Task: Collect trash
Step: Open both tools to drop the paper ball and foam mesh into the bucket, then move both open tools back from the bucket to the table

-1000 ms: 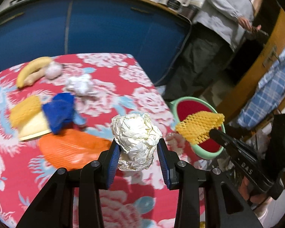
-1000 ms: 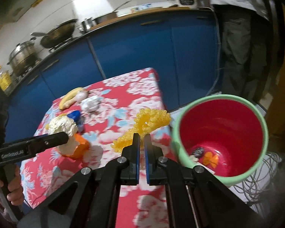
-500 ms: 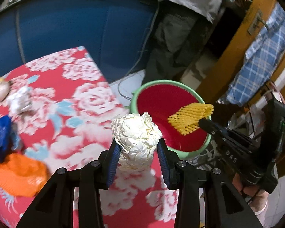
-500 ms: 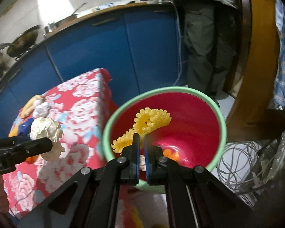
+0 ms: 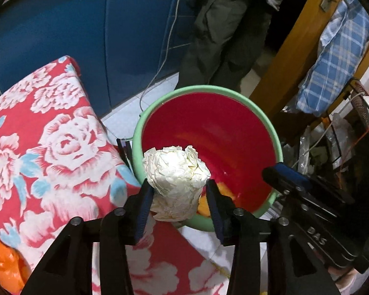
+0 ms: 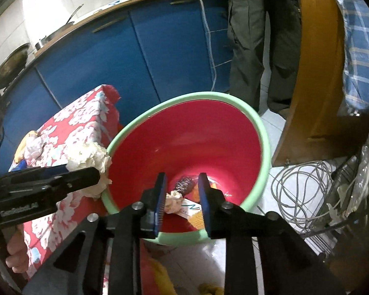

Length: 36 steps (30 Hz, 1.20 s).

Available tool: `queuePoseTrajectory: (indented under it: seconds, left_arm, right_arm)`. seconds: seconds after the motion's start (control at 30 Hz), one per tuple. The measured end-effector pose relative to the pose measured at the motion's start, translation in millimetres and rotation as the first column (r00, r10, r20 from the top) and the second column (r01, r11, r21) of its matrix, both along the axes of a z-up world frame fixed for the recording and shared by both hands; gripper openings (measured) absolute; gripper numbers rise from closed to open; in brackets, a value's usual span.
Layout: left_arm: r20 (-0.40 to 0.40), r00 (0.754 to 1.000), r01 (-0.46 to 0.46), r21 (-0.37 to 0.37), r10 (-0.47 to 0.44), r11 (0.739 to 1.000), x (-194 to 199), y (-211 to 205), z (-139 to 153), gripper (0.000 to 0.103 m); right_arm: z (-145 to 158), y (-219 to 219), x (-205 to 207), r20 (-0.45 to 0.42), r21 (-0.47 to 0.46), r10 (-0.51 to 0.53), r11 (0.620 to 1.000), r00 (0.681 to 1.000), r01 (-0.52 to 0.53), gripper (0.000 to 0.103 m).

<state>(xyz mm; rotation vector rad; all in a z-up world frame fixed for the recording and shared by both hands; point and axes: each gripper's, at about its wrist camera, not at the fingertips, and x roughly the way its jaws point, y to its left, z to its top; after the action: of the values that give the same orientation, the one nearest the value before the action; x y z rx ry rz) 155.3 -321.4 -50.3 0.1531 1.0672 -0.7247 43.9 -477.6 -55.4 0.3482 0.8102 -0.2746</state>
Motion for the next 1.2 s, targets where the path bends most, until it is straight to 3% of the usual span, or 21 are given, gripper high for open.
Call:
queuePoseTrajectory:
  seconds: [0.13,0.37,0.73,0.93,1.2]
  left_arm:
    - [-0.012,1.0,-0.006,-0.011,0.006,1.0,4.3,-1.7,-2.7,0.061]
    - [-0.004,1.0,-0.031,-0.021,0.031,0.999,4.7,7.3,3.1,0.061]
    - [0.022,0.986,-0.164,-0.024,0.164,0.986,-0.9,69.2,21.7,0.061]
    - [0.05,0.966,-0.252,-0.03,0.254,0.967,-4.1,117.4,33.6,0.061]
    - [0.074,0.919,-0.386,-0.039,0.388,0.922,-2.2,184.7,47.0,0.061]
  right_arm:
    - [1.0,-4.5,-3.4,0.0,0.003,-0.017,1.0,1.0,0.017,0.031]
    - [5.8,0.1,-5.7,0.009,0.016,-0.004,1.0,1.0,0.003,0.035]
    - [17.3,39.9,-2.5,0.019,0.043,0.109,0.993,0.994,-0.11,0.044]
    - [25.1,74.5,6.3,0.027,0.048,0.189,0.981,0.982,-0.19,0.045]
    - [31.0,134.5,27.5,0.016,0.043,0.321,0.946,0.947,-0.321,0.047]
